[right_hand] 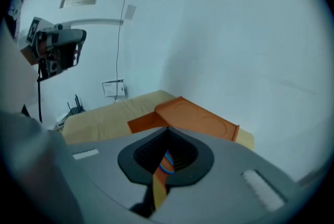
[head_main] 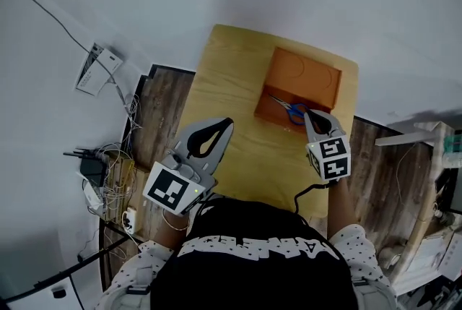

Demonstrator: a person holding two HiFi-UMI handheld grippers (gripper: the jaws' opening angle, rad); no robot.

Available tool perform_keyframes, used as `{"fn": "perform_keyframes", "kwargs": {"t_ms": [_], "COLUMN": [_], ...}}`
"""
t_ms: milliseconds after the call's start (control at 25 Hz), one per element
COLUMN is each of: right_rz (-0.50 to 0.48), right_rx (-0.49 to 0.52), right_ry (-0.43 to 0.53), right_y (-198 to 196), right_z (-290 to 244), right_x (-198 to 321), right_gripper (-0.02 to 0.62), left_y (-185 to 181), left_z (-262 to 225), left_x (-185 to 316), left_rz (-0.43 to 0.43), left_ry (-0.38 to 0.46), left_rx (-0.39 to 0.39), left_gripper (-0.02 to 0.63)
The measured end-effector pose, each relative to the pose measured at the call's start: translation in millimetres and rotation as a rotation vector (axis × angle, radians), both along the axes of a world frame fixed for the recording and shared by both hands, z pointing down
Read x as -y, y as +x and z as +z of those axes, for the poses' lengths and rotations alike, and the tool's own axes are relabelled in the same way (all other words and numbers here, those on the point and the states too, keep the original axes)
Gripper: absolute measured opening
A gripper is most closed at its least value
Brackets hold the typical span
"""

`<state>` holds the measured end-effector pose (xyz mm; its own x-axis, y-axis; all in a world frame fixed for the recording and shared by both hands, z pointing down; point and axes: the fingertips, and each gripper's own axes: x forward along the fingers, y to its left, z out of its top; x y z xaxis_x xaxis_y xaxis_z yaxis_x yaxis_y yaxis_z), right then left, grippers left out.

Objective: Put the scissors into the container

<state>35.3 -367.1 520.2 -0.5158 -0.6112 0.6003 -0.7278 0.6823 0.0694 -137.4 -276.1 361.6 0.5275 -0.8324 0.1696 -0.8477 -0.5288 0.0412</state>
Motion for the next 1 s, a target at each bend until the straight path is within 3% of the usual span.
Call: {"fn": "perform_keyframes", "kwargs": {"t_ms": [360,560,1000], "right_rz": [0.117,0.136,0.16], "right_rx": [0.191,0.225,0.273], "right_ry": [0.08,0.119,0.167], "right_y": [15,25,27], "right_z": [-76,-108,-138], "right_x": [-34,-45,-62], "right_gripper": [0.012,0.012,0.012], "left_y": [37,50,63], "left_z": [-6,-13,-15], "left_x": [15,21,16], "left_rz": [0.121,0.151,0.19], "left_ry": [0.033,0.085,0.08], "left_rx": [-0.029,-0.062,-0.068], "left_gripper": [0.002,0.002,0.002]}}
